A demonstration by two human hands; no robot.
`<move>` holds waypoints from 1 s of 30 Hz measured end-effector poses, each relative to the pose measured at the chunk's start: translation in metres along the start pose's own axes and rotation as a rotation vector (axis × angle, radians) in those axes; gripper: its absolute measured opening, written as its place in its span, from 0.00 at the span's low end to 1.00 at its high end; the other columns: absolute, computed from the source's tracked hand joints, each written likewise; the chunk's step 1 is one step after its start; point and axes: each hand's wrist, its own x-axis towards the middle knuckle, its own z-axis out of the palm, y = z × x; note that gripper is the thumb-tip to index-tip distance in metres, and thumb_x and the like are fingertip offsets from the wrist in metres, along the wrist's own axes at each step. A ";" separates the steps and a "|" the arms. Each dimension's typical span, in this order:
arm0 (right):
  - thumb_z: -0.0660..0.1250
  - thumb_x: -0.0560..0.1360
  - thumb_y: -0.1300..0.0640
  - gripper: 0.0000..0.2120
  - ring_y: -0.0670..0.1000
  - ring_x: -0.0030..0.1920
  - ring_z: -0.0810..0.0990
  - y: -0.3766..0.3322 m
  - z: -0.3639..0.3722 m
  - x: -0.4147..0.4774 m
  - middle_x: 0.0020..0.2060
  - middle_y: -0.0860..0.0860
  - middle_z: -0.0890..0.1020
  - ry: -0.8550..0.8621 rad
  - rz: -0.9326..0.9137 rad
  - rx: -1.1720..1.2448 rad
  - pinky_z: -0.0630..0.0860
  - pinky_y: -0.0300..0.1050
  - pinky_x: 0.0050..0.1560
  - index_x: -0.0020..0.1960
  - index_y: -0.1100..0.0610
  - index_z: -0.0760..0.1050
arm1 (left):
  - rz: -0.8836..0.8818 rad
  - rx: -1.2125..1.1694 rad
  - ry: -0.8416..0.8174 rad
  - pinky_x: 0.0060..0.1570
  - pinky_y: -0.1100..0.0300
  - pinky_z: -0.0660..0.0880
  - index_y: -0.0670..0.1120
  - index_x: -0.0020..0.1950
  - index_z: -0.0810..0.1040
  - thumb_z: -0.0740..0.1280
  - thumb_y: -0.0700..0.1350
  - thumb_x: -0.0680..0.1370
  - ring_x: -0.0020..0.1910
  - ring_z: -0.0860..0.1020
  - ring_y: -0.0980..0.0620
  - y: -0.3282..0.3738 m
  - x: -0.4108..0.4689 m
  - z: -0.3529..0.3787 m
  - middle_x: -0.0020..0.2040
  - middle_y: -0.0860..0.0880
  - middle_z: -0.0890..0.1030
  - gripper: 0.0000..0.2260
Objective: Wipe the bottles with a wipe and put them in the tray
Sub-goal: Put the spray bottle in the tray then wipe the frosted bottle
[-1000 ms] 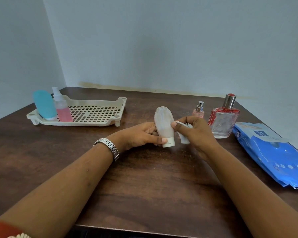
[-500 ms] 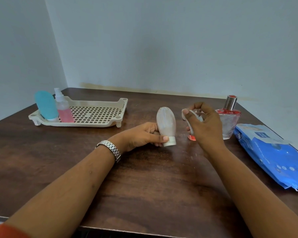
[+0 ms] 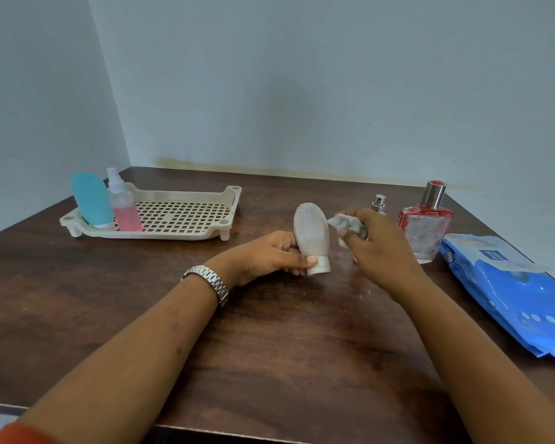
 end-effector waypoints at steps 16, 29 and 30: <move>0.70 0.72 0.53 0.08 0.39 0.41 0.77 -0.004 0.002 -0.003 0.43 0.45 0.82 0.023 -0.023 0.030 0.68 0.24 0.37 0.50 0.52 0.82 | 0.008 0.036 0.034 0.42 0.69 0.73 0.43 0.51 0.77 0.66 0.40 0.78 0.36 0.76 0.60 0.001 -0.002 0.003 0.39 0.50 0.79 0.03; 0.70 0.72 0.59 0.10 0.38 0.38 0.74 -0.002 0.009 -0.003 0.45 0.48 0.83 0.005 -0.109 -0.156 0.66 0.22 0.37 0.53 0.55 0.81 | 0.042 0.058 0.085 0.59 0.57 0.75 0.42 0.59 0.77 0.68 0.40 0.77 0.53 0.81 0.48 -0.006 0.002 0.010 0.54 0.41 0.83 0.11; 0.71 0.72 0.59 0.09 0.39 0.38 0.75 -0.001 0.009 -0.003 0.44 0.48 0.83 0.021 -0.102 -0.157 0.66 0.22 0.37 0.53 0.55 0.81 | 0.048 0.075 0.091 0.59 0.56 0.75 0.43 0.59 0.77 0.69 0.41 0.77 0.53 0.81 0.48 -0.007 0.002 0.011 0.54 0.41 0.83 0.11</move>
